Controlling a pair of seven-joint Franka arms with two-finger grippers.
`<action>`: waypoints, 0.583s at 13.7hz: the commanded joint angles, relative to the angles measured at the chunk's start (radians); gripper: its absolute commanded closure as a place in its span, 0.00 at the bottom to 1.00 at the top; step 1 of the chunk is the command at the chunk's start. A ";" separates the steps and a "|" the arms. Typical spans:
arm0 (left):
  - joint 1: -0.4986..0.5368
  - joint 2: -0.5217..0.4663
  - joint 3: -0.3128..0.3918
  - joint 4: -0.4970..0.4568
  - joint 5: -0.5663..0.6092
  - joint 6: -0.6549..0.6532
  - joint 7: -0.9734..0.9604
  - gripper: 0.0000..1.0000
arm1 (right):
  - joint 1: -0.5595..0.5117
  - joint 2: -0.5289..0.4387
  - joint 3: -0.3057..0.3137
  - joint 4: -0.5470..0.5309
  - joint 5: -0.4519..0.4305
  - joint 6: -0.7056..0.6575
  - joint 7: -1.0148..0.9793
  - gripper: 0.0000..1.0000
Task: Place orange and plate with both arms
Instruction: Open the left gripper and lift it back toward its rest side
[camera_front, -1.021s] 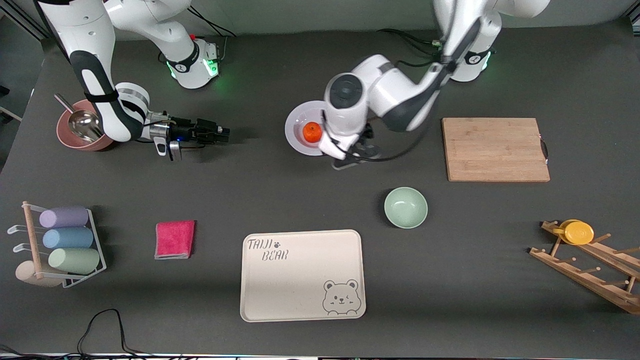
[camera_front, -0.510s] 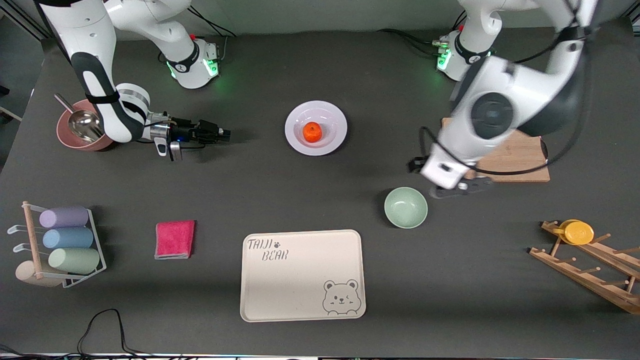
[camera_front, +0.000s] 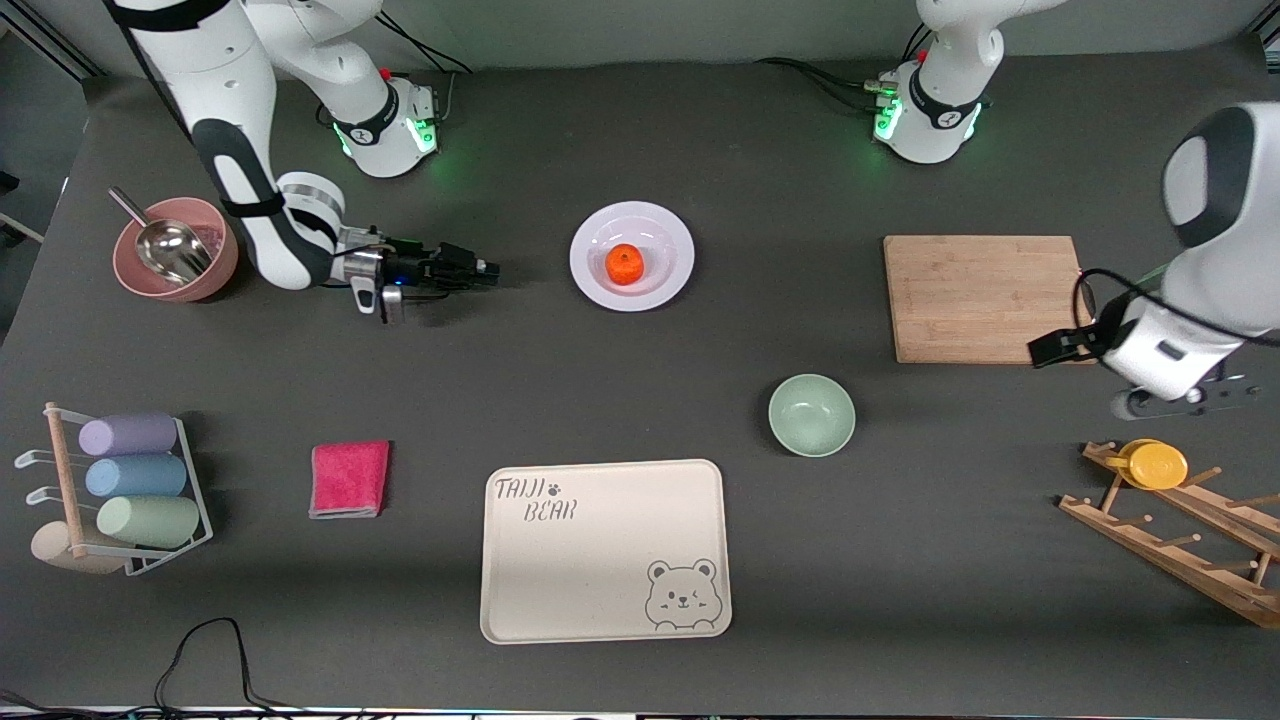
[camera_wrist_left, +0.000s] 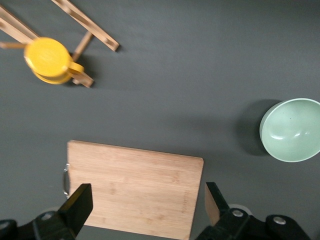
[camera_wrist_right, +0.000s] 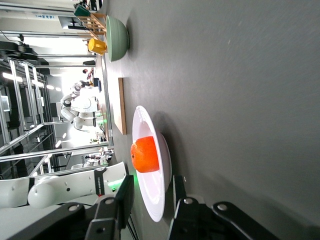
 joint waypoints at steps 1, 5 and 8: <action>-0.004 -0.126 -0.005 -0.034 -0.006 -0.044 0.072 0.00 | 0.007 0.019 0.048 0.014 0.086 0.047 -0.051 0.61; -0.004 -0.196 0.043 -0.046 -0.115 -0.107 0.184 0.00 | 0.007 0.048 0.213 0.020 0.306 0.100 -0.107 0.61; -0.002 -0.238 0.064 -0.089 -0.121 -0.104 0.203 0.00 | 0.009 0.048 0.266 0.030 0.361 0.146 -0.108 0.61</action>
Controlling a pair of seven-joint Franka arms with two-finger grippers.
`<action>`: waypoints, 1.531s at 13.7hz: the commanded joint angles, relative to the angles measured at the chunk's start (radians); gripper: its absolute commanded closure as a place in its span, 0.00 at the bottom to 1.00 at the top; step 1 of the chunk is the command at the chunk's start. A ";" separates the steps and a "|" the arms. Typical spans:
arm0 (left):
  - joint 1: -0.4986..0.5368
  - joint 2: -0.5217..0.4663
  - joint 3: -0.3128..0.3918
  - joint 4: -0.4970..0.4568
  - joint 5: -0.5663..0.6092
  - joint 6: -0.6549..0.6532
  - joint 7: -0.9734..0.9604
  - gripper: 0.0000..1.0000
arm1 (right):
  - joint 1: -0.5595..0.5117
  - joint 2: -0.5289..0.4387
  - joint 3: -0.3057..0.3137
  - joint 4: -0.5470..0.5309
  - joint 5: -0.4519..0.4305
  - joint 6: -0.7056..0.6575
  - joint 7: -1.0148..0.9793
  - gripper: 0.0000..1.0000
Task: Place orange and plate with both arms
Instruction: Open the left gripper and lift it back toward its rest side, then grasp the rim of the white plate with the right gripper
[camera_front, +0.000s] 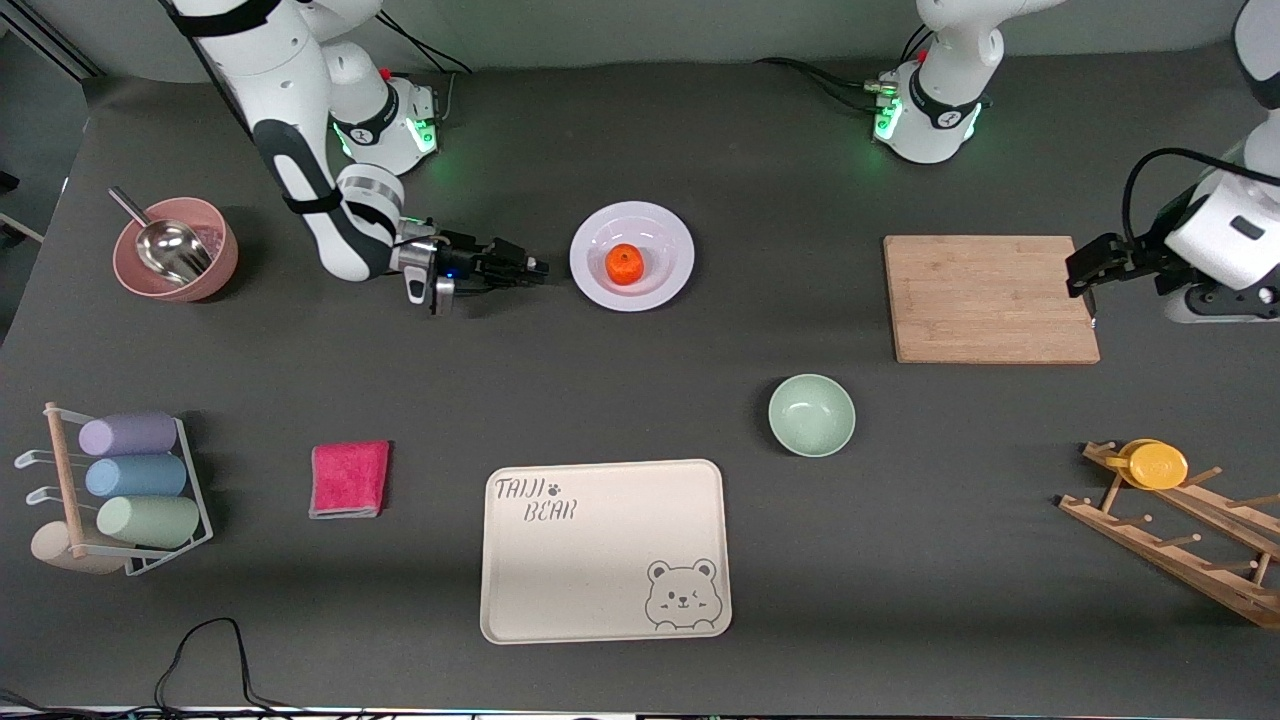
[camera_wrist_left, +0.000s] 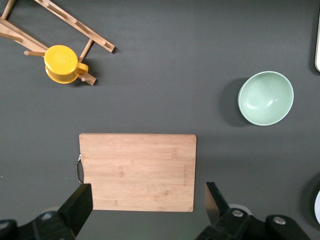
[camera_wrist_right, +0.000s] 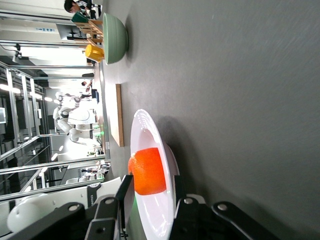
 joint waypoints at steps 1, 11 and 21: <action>-0.004 -0.050 0.044 -0.054 -0.022 -0.001 0.050 0.00 | 0.002 0.019 0.017 0.018 0.041 0.028 -0.033 0.61; -0.011 -0.079 0.086 -0.069 -0.038 -0.014 0.109 0.00 | 0.048 0.081 0.098 0.057 0.228 0.030 -0.113 0.62; -0.008 -0.067 0.086 -0.084 -0.038 0.015 0.086 0.00 | 0.046 0.122 0.098 0.058 0.226 0.030 -0.225 0.62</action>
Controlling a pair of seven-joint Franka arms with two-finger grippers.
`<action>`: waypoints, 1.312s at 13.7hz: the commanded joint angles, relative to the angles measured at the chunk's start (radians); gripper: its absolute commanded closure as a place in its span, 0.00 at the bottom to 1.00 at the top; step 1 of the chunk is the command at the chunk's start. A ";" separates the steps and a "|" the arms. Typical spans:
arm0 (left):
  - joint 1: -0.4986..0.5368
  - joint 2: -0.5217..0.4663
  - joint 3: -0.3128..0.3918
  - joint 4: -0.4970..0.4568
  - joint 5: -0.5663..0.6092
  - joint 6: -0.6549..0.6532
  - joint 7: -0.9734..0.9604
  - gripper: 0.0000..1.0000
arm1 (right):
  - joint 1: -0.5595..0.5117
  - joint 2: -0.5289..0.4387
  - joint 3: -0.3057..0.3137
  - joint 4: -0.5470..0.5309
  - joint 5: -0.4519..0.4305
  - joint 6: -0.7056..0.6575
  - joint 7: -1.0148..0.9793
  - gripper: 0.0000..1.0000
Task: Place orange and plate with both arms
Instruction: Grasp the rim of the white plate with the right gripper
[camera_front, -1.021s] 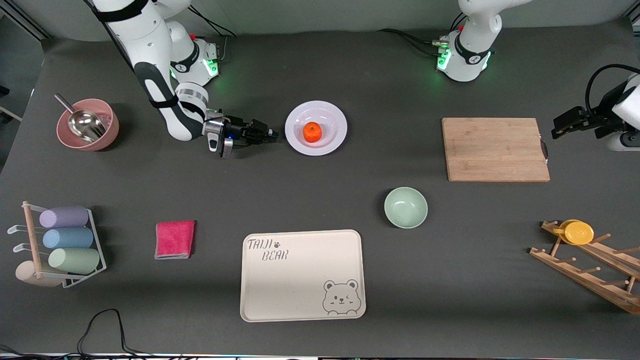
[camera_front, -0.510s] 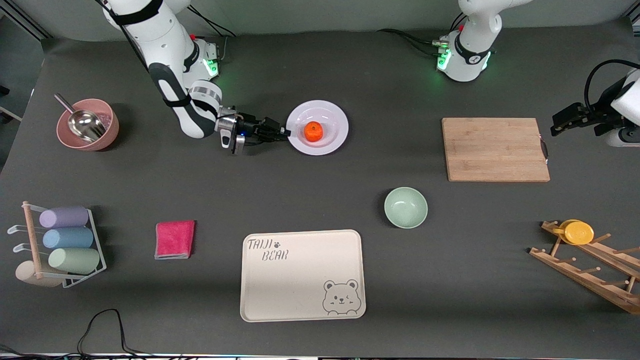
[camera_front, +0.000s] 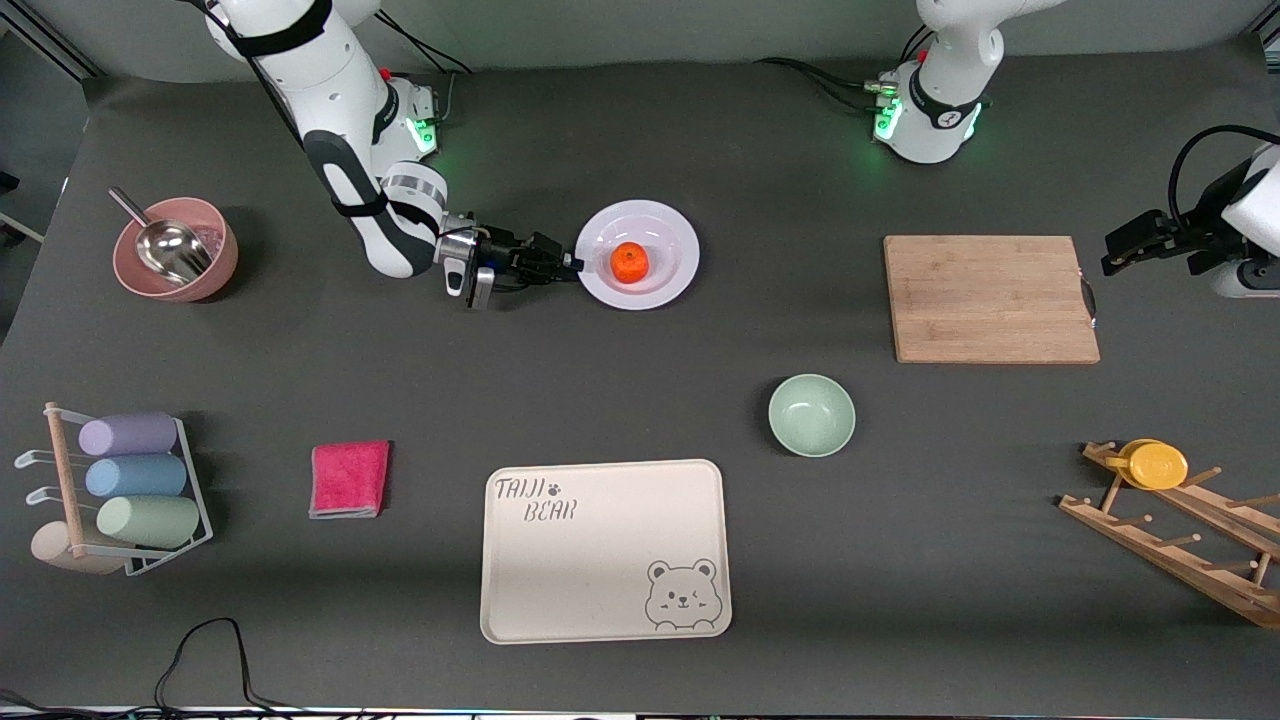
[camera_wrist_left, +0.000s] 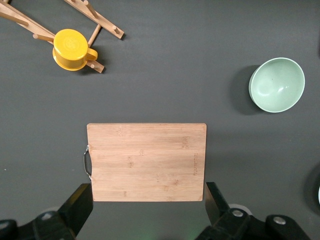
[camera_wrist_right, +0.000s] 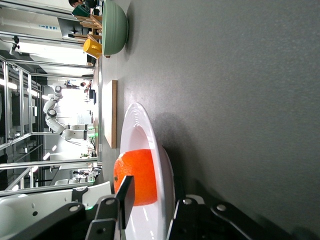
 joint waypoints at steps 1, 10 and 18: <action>-0.012 -0.021 0.001 -0.025 -0.012 0.021 -0.029 0.00 | -0.001 0.035 0.002 0.014 0.031 0.002 -0.059 0.62; -0.047 -0.019 -0.005 -0.025 -0.011 0.021 -0.081 0.00 | 0.001 0.035 0.024 0.014 0.036 0.001 -0.048 0.62; -0.047 -0.018 -0.019 -0.028 0.000 0.020 -0.095 0.00 | 0.001 0.035 0.044 0.014 0.038 -0.001 -0.048 0.98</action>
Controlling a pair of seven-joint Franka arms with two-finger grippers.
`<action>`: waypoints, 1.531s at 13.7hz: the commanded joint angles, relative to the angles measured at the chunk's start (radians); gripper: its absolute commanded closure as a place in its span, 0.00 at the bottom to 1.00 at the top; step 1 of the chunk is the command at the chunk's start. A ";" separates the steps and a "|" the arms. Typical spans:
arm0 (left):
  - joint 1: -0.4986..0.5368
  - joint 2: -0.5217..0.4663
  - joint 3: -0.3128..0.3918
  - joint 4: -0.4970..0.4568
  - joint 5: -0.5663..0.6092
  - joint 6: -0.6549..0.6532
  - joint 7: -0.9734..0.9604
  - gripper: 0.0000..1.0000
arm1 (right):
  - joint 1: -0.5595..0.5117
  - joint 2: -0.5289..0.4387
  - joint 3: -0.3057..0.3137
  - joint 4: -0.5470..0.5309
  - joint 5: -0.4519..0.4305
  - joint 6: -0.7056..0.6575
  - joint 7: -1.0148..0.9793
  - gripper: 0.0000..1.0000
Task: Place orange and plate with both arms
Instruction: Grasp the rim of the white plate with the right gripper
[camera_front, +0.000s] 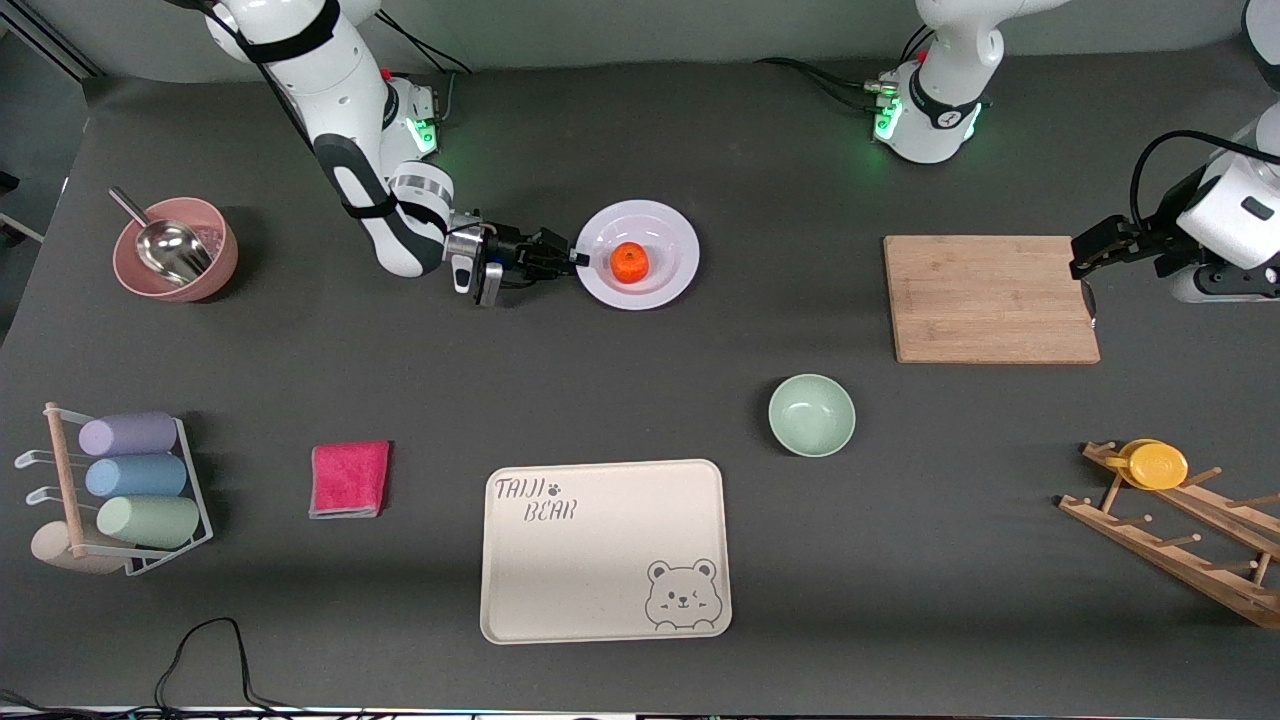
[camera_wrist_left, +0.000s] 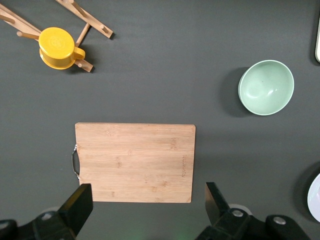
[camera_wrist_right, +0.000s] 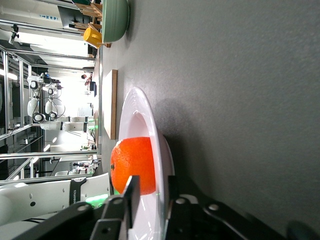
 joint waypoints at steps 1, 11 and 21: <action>-0.008 -0.018 0.003 -0.021 0.004 0.010 -0.016 0.00 | 0.002 0.017 0.011 0.008 0.035 -0.001 -0.029 1.00; -0.008 -0.019 0.003 -0.018 0.012 0.004 -0.028 0.00 | -0.044 -0.102 0.008 0.001 0.015 -0.064 0.138 1.00; -0.044 -0.001 0.002 -0.046 0.049 0.002 -0.094 0.00 | -0.196 -0.442 -0.046 -0.016 -0.359 -0.151 0.592 1.00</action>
